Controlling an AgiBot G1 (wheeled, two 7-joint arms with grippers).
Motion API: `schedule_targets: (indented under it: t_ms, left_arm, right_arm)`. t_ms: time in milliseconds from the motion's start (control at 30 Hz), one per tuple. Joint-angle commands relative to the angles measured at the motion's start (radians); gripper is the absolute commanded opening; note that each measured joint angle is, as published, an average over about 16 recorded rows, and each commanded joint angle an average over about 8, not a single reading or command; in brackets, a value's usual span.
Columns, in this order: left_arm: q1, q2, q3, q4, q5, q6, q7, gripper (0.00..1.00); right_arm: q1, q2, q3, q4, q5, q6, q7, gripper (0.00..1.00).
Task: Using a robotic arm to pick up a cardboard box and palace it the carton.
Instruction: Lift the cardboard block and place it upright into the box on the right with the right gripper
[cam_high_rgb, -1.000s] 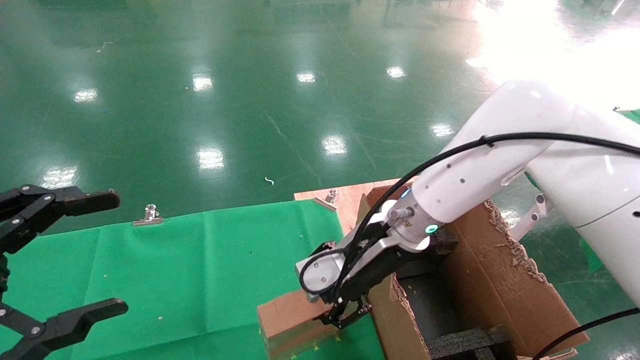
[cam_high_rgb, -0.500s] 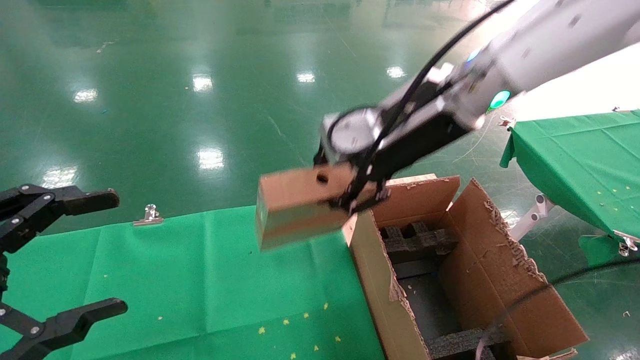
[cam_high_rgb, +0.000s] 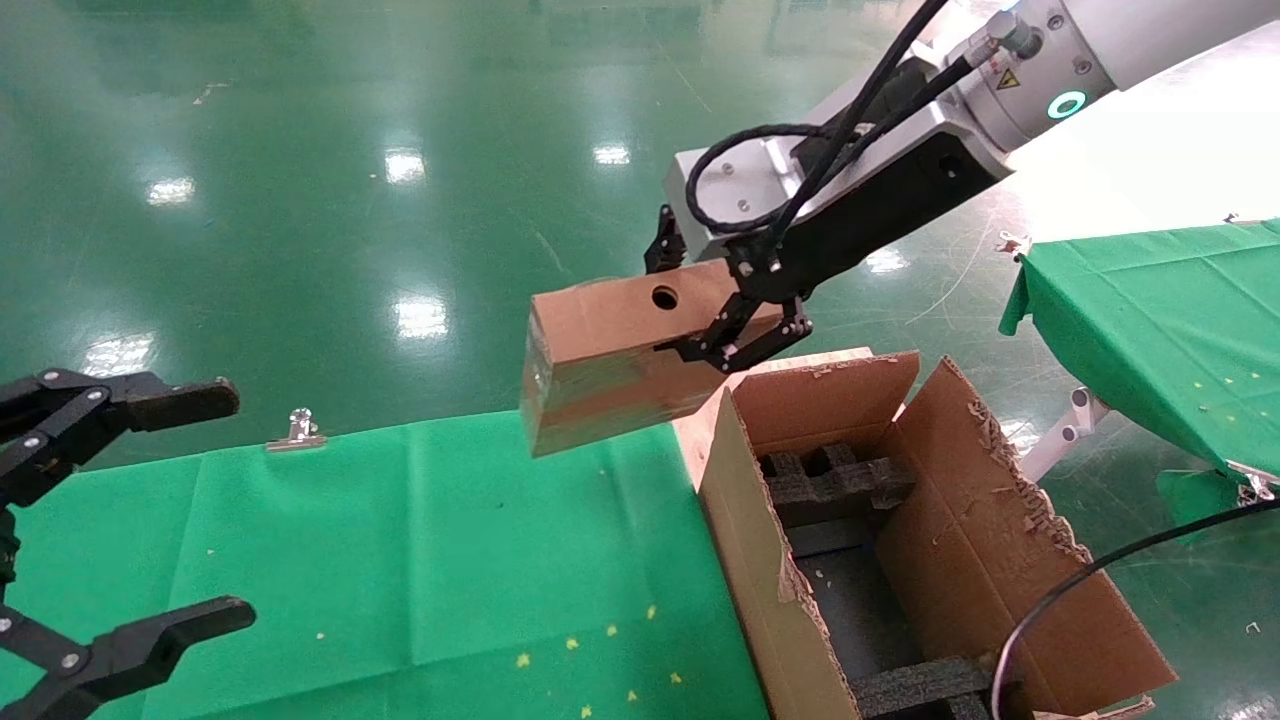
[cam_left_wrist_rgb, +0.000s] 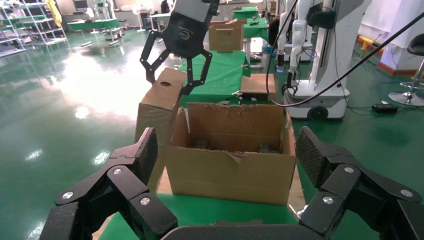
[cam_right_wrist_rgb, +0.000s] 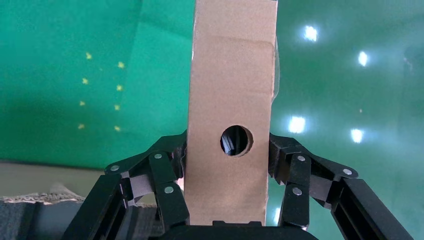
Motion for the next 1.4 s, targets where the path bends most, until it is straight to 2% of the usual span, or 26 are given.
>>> schedule_targets:
  t_ms: [33, 233, 633, 900, 1133, 1400]
  left_arm:
    - [0.0, 0.0, 0.0, 0.0, 0.0, 0.0, 0.0, 1.0]
    - [0.0, 0.0, 0.0, 0.0, 0.0, 0.0, 0.0, 1.0]
    - [0.0, 0.0, 0.0, 0.0, 0.0, 0.0, 0.0, 1.0]
    - [0.0, 0.0, 0.0, 0.0, 0.0, 0.0, 0.0, 1.0]
    - [0.0, 0.0, 0.0, 0.0, 0.0, 0.0, 0.0, 1.0]
    - [0.0, 0.0, 0.0, 0.0, -0.001, 0.0, 0.0, 1.0]
  right_arm:
    - [0.007, -0.004, -0.02, -0.008, 0.018, 0.002, -0.01, 0.0]
    - [0.057, 0.051, -0.087, -0.042, 0.029, -0.001, -0.035, 0.0]
    - [0.178, 0.226, -0.263, -0.063, 0.017, -0.002, -0.047, 0.0]
    - [0.217, 0.32, -0.36, -0.074, 0.007, 0.003, -0.053, 0.0]
    - [0.215, 0.364, -0.415, -0.103, 0.024, 0.008, -0.052, 0.0]
    - [0.213, 0.373, -0.427, -0.117, 0.05, 0.015, -0.039, 0.0]
